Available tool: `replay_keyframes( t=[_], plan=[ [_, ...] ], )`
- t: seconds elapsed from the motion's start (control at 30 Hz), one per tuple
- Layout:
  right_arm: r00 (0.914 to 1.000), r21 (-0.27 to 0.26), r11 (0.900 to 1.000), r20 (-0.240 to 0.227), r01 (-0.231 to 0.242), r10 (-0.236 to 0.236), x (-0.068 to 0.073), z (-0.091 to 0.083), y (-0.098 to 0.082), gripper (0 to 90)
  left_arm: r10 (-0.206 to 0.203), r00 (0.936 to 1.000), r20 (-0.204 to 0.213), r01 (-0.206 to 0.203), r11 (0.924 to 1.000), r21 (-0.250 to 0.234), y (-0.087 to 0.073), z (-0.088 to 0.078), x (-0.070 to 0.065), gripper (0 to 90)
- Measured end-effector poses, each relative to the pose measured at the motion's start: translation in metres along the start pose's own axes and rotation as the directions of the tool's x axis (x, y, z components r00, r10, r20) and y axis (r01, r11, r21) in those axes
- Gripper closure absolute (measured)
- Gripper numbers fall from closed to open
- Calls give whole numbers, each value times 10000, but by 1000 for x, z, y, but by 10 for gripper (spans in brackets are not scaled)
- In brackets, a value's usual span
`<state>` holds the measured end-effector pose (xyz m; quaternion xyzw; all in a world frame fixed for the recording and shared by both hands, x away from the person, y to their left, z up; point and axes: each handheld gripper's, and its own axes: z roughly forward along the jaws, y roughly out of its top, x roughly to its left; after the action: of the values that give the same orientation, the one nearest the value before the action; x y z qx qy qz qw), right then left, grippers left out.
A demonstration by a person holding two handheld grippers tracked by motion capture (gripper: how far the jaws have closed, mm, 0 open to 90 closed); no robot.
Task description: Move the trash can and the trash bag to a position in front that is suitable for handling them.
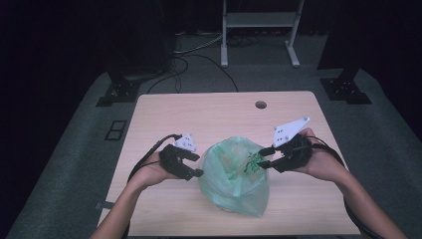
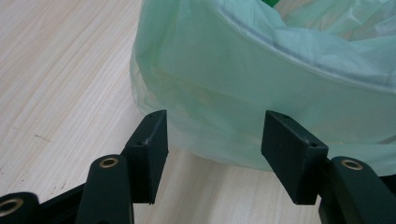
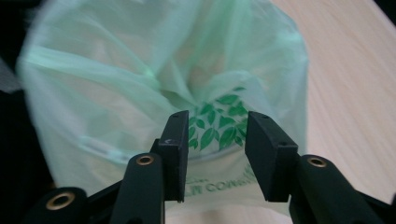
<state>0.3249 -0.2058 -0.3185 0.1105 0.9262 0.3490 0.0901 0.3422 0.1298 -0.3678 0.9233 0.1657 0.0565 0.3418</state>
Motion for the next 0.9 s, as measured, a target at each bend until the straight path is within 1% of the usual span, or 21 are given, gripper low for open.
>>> replay_keyframes(
  t=[0.07, 0.13, 0.2, 0.23, 0.27, 0.37, 0.4, 0.47, 0.53, 0.57, 0.6, 0.63, 0.7, 0.77, 0.87, 0.9],
  plan=[
    [9999, -88, 9999, 123, -90, 91, -4, 2, -1, 622, -71, 9999, -132, 70, 10000, -68, 1, 1, 1, 394],
    [9994, -158, 9998, 326, -122, 127, -7, 3, -2, 641, -288, 9989, -371, 280, 9994, -211, 4, 3, 1, 395],
    [9979, -170, 9998, 641, -62, 73, -9, 6, -3, 654, -262, 9984, -497, 251, 9994, -233, 7, 7, 1, 395],
    [9966, -135, 9998, 807, -139, 149, -11, 8, -3, 658, -251, 9981, -559, 238, 9995, -223, 10, 9, 1, 395],
    [9957, -162, 9997, 910, -171, 185, -14, 10, -4, 663, -225, 9978, -622, 211, 9995, -229, 12, 11, 1, 395],
    [9934, -317, 9987, 1059, -403, 435, -21, 14, -8, 682, -339, 9962, -799, 311, 9988, -365, 20, 17, 0, 394],
    [9920, -336, 9985, 1179, -425, 462, -23, 16, -10, 688, -243, 9963, -828, 219, 9993, -301, 21, 18, 0, 391],
    [9881, -399, 9979, 1425, -520, 572, -26, 17, -12, 698, -200, 9965, -809, 176, 9994, -306, 25, 21, 0, 386],
    [9836, -405, 9970, 1659, -653, 712, -31, 19, -14, 685, -200, 9966, -797, 177, 9994, -289, 27, 24, -1, 380],
    [9819, -375, 9964, 1707, -761, 814, -32, 19, -15, 654, -181, 9969, -762, 162, 9996, -252, 27, 24, 0, 379],
    [9834, -361, 9965, 1624, -756, 805, -32, 19, -15, 607, -217, 9968, -766, 197, 9994, -267, 27, 25, 0, 378],
    [9844, -360, 9966, 1571, -747, 795, -32, 18, -15, 581, -285, 9968, -742, 267, 9993, -250, 26, 25, 0, 377],
    [9850, -438, 9966, 1552, -698, 758, -30, 14, -14, 560, -299, 9971, -706, 287, 9994, -188, 25, 25, 1, 373],
    [9845, -491, 9974, 1646, -529, 603, -25, 8, -11, 543, -387, 9967, -714, 377, 9992, -149, 23, 25, 2, 370],
    [9860, -588, 9980, 1640, -219, 313, -17, 1, -2, 536, -467, 9970, -620, 456, 9988, -190, 21, 23, 2, 364],
    [9870, -580, 9981, 1581, -201, 290, -14, 1, 0, 536, -476, 9969, -624, 465, 9988, -182, 20, 23, 2, 361]
  ],
)
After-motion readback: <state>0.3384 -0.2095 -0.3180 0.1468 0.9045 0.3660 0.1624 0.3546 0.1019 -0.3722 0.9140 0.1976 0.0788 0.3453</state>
